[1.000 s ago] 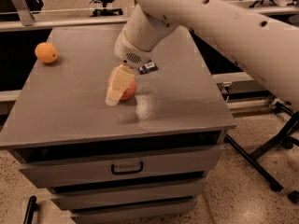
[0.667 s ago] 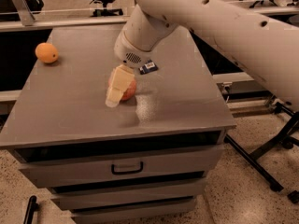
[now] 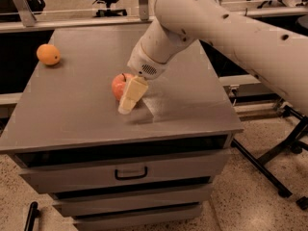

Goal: Move apple near orange

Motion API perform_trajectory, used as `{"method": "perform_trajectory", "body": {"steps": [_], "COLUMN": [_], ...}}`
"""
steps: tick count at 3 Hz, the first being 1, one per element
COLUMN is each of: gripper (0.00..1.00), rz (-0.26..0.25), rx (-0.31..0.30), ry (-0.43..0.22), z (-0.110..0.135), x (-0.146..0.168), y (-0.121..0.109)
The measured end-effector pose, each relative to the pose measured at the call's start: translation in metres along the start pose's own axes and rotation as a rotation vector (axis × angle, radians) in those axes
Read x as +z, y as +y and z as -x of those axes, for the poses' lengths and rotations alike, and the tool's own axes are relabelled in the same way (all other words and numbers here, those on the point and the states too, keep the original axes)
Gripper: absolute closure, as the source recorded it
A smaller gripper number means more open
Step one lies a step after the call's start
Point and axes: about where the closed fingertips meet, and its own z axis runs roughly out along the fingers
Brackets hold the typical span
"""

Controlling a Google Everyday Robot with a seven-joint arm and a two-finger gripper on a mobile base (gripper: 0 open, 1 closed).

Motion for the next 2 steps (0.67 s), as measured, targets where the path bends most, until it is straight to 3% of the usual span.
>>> {"method": "perform_trajectory", "body": {"steps": [2], "gripper": [0.62], "rz": [0.005], "rx": [-0.002], "ry": [0.001], "z": [0.0005], "x": [0.0023], "y": [0.0016]}}
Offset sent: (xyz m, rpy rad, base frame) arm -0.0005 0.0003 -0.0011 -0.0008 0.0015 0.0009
